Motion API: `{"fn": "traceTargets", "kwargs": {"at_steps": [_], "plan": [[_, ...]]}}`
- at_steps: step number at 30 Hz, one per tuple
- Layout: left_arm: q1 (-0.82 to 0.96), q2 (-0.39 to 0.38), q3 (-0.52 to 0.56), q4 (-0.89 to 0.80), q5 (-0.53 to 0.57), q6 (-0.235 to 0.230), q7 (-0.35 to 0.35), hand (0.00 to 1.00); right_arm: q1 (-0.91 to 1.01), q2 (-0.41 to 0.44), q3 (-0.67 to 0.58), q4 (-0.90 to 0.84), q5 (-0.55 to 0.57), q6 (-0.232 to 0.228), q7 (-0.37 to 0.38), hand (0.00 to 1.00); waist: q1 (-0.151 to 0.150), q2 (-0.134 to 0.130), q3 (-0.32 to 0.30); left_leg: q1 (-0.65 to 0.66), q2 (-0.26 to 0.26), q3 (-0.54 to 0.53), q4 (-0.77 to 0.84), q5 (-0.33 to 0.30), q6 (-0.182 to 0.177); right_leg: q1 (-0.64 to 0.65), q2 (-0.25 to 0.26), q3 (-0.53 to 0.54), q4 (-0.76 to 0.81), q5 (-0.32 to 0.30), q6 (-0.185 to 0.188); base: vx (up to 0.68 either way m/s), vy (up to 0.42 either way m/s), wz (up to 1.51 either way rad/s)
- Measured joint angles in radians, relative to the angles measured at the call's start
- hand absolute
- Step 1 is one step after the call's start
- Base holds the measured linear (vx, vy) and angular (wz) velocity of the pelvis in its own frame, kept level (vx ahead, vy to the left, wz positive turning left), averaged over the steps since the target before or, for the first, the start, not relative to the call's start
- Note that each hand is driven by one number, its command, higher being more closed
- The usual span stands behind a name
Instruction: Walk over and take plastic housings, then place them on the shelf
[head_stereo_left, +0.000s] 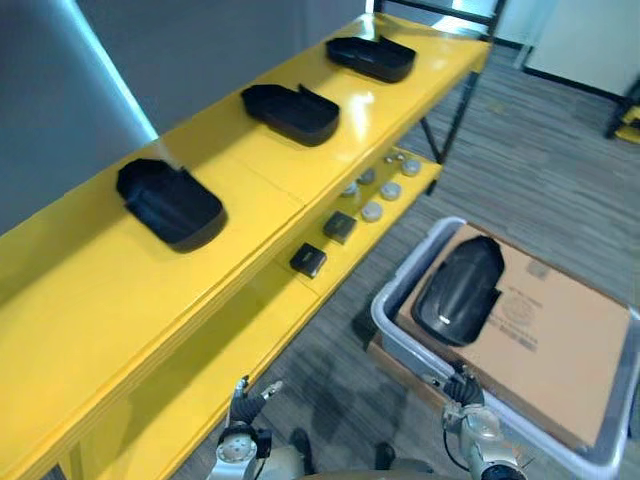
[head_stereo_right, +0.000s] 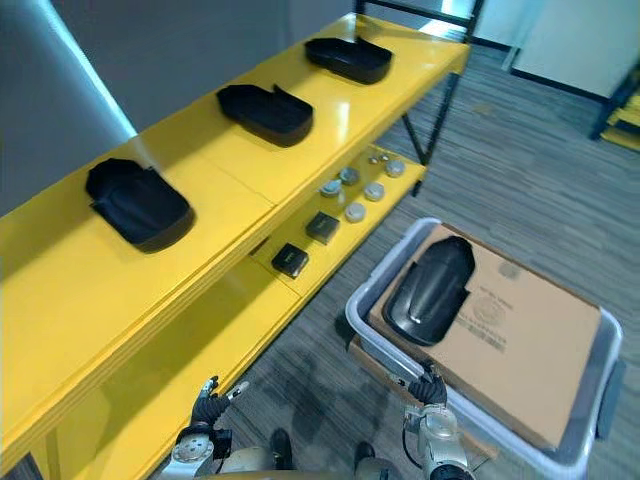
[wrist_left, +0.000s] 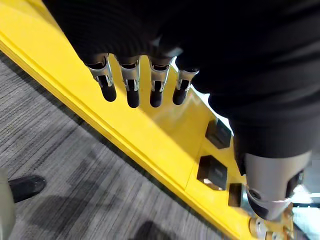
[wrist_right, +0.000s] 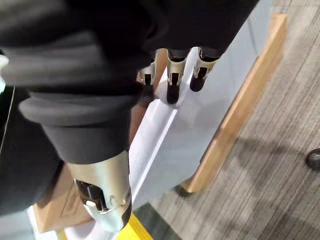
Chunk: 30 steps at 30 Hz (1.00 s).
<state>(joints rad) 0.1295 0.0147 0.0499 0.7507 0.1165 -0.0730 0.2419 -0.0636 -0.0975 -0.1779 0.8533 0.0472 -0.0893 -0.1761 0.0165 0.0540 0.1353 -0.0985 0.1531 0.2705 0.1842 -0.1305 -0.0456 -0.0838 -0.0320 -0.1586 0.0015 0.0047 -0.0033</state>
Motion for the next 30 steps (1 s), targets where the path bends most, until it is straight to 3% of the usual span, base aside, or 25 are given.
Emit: {"fn": "traceTargets", "kwargs": {"at_steps": [2, 3, 5, 10, 13, 16, 17, 18, 19, 21, 24, 30], "plan": [[-0.024, -0.002, 0.002, 0.007, 0.0, 0.011, 0.0, 0.0, -0.004, 0.0, -0.002, -0.002, 0.0, 0.004, -0.004, 0.0, -0.002, 0.019, 0.025, -0.008, 0.032, 0.09, 0.017, -0.006, 0.002, -0.039, -0.091, -0.343, 0.115, -0.044, -0.05, -0.21, 0.028, -1.56], [-0.025, 0.009, 0.003, 0.005, 0.0, 0.011, 0.001, 0.0, 0.005, 0.008, 0.001, -0.002, -0.001, 0.007, -0.004, 0.0, 0.001, 0.012, 0.025, -0.003, 0.04, 0.133, 0.022, -0.014, -0.007, -0.037, -0.115, -0.416, 0.125, -0.042, -0.048, -0.17, 0.053, -1.38], [-0.023, 0.028, 0.011, 0.01, 0.0, 0.016, 0.001, 0.0, 0.022, 0.011, 0.02, -0.003, -0.001, 0.009, -0.004, 0.0, -0.009, 0.008, 0.033, 0.008, 0.047, 0.16, 0.037, -0.037, -0.031, -0.031, -0.101, -0.384, 0.07, 0.021, 0.01, -0.08, -0.043, -0.84], [-0.025, 0.024, 0.018, 0.024, -0.024, 0.019, 0.001, 0.0, 0.083, 0.016, 0.03, -0.018, 0.014, 0.011, -0.024, 0.0, -0.009, 0.018, 0.035, 0.026, 0.13, 0.137, 0.119, -0.101, -0.084, 0.016, 0.001, -0.331, 0.02, 0.01, -0.017, 0.03, -0.094, -0.52], [-0.035, 0.018, 0.019, 0.04, -0.036, 0.02, 0.0, 0.0, 0.09, 0.024, 0.005, -0.028, 0.039, 0.009, -0.04, 0.0, -0.001, 0.004, 0.044, 0.022, 0.107, -0.005, 0.158, -0.09, -0.076, 0.029, 0.029, -0.281, 0.017, 0.001, -0.045, 0.13, -0.052, -0.36], [-0.024, 0.016, 0.018, 0.042, -0.04, 0.022, 0.0, 0.0, 0.078, 0.026, -0.018, -0.038, 0.067, 0.002, -0.044, 0.0, -0.003, -0.02, 0.061, 0.003, 0.0, -0.168, 0.163, -0.103, -0.071, 0.065, -0.01, -0.234, 0.016, -0.003, -0.038, 0.13, 0.086, -0.5], [-0.021, 0.014, 0.018, 0.041, -0.045, 0.021, 0.0, 0.0, 0.084, 0.025, -0.018, -0.038, 0.07, -0.004, -0.044, 0.0, -0.001, -0.015, 0.058, -0.016, -0.028, -0.196, 0.143, -0.095, -0.064, 0.07, -0.017, -0.213, 0.024, -0.003, -0.011, 0.1, 0.147, -0.52], [-0.019, 0.013, 0.018, 0.042, -0.046, 0.021, 0.0, 0.0, 0.084, 0.023, -0.018, -0.038, 0.07, -0.004, -0.044, 0.0, -0.002, 0.005, 0.053, -0.024, -0.028, -0.195, 0.128, -0.083, -0.052, 0.071, -0.011, -0.204, 0.032, -0.007, -0.004, 0.11, 0.167, -0.63], [-0.019, 0.015, 0.02, 0.047, -0.046, 0.022, 0.0, 0.0, 0.084, 0.019, -0.018, -0.035, 0.071, -0.003, -0.043, 0.0, 0.0, 0.016, 0.053, -0.026, -0.026, -0.184, 0.143, -0.074, -0.008, 0.077, -0.009, -0.183, 0.041, -0.017, 0.013, 0.14, 0.182, -0.35], [-0.033, 0.029, 0.021, 0.045, -0.046, 0.021, 0.0, 0.0, 0.096, 0.043, -0.018, -0.038, 0.072, -0.004, -0.042, 0.0, -0.004, 0.003, 0.048, -0.008, -0.049, -0.174, 0.132, -0.091, 0.011, 0.076, -0.032, -0.171, 0.05, -0.027, 0.039, 0.2, 0.221, -0.14], [-0.055, 0.037, 0.021, 0.045, -0.047, 0.022, -0.001, 0.0, 0.095, 0.055, -0.018, -0.034, 0.085, -0.001, -0.04, 0.0, -0.003, -0.017, 0.044, -0.006, -0.082, -0.154, 0.136, -0.1, 0.023, 0.064, -0.061, -0.163, 0.066, -0.041, 0.063, 0.17, 0.172, -0.06], [-0.047, 0.055, 0.022, 0.045, -0.047, 0.021, 0.0, 0.0, 0.083, 0.052, -0.02, -0.034, 0.09, -0.001, -0.039, 0.0, -0.001, -0.026, 0.036, 0.052, -0.108, -0.144, 0.133, -0.1, 0.023, 0.117, -0.086, -0.14, 0.055, -0.042, 0.067, 0.17, 0.091, -0.07]]}}
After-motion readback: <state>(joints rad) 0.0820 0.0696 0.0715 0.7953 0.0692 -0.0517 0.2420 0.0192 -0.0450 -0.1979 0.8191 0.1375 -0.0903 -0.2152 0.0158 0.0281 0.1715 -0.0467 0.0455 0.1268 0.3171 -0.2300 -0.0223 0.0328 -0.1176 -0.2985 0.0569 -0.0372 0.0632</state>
